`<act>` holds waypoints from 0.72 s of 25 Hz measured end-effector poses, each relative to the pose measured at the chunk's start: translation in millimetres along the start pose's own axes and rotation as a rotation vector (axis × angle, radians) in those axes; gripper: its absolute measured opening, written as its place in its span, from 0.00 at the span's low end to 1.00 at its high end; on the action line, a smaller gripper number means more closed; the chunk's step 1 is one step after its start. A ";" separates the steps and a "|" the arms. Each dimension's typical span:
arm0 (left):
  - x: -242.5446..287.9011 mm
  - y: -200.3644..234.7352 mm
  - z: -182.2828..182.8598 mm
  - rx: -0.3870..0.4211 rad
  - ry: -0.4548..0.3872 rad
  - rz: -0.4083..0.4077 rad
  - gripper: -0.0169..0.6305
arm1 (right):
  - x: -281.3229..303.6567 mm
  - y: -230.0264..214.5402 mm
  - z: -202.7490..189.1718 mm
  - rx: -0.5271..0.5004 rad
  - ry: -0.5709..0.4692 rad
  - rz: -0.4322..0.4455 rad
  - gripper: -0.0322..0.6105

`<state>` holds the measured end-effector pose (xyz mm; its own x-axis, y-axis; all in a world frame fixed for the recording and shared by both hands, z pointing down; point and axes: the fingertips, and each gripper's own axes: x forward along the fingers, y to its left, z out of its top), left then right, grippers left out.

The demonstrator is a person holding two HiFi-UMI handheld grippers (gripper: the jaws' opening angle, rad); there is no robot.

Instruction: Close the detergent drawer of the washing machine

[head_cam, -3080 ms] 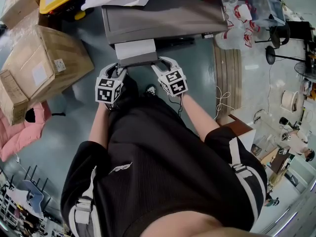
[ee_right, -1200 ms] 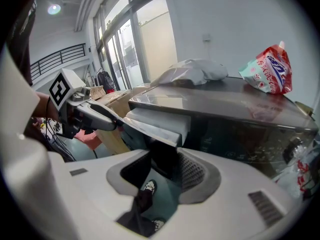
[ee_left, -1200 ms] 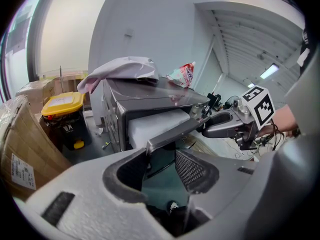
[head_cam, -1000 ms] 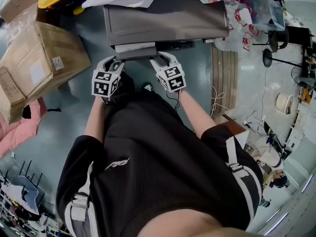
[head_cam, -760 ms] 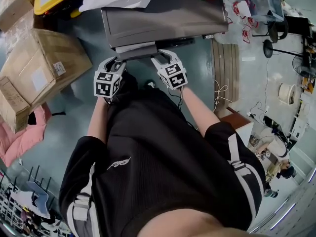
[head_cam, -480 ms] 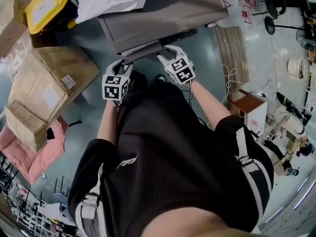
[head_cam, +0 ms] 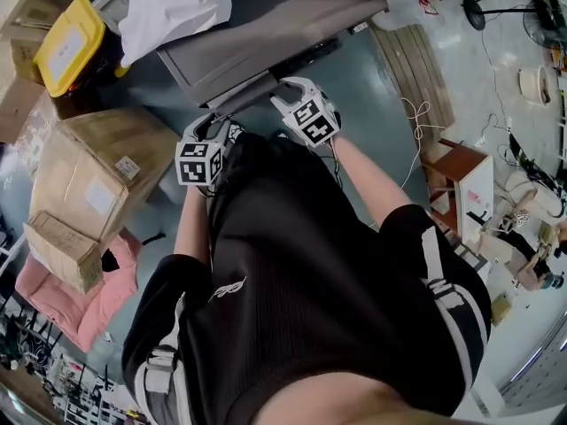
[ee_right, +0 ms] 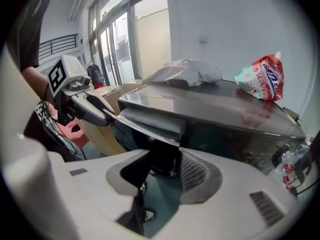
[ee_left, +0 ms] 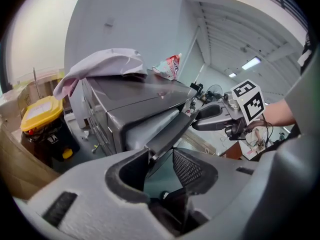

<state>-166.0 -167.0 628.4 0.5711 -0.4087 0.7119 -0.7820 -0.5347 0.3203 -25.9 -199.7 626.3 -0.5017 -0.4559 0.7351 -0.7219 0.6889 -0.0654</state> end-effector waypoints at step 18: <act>0.0 -2.5 3.6 -0.044 -0.136 0.331 0.42 | -7.7 -0.5 -10.0 0.048 -0.197 -0.092 0.40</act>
<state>-163.1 -168.3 625.4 0.3108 -0.6505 0.6930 -0.9384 -0.3258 0.1151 -16.9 -190.8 627.3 -0.5130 -0.6197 0.5939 -0.7881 0.6143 -0.0398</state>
